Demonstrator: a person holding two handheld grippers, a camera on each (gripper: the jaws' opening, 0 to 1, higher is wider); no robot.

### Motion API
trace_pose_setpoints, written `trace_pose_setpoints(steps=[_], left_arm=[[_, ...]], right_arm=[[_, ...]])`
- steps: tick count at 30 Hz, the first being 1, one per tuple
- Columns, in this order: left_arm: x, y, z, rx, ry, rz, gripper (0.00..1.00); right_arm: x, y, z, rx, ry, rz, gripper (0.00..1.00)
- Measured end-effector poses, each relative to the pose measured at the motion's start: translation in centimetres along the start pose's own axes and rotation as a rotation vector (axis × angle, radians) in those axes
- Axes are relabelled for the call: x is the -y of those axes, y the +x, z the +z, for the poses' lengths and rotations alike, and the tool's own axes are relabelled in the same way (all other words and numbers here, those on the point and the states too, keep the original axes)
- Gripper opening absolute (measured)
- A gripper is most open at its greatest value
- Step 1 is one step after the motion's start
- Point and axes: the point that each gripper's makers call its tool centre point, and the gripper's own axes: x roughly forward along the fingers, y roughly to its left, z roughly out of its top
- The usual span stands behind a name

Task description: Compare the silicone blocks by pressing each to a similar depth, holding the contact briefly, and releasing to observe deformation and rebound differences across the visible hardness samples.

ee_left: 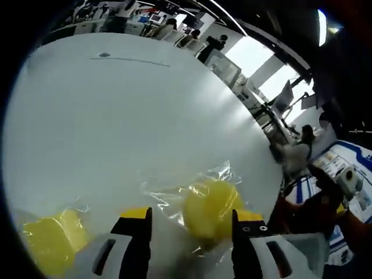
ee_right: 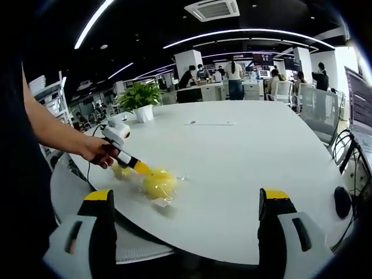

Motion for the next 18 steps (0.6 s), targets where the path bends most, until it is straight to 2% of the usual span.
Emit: trace_pose_setpoints(steps=[1,4,7,10,11,15,18], left_arm=[[0.5,-0.5,1.3,0.049,0.018,-0.023,0.71],[0.8,-2.4,4.4,0.158,0.072,-0.031,0.81],[1.0,-4.2,6.2,0.215,0.108,-0.043,0.91],[0.5,-6.1,7.1,0.246,0.178,-0.020,0.99],[0.5,-7.1,7.6,0.270,0.228,-0.018,1.00],[0.1,-9.6,7.9,0.288,0.331,-0.004,1.00],[-0.7,-12.4,8.4,0.324,0.399,0.027,1.00]], right_arm=[[0.0,0.1,0.1,0.001,-0.001,0.000,0.97],[0.0,0.2,0.4,0.004,-0.005,0.003,0.97],[-0.1,0.4,0.8,0.011,-0.007,0.006,0.97],[0.0,0.6,1.1,0.014,-0.013,0.011,0.97],[0.0,0.8,1.2,0.016,-0.015,0.013,0.97],[-0.2,1.1,1.6,0.015,-0.031,0.023,0.97],[-0.2,1.5,1.8,0.011,-0.041,0.028,0.97]])
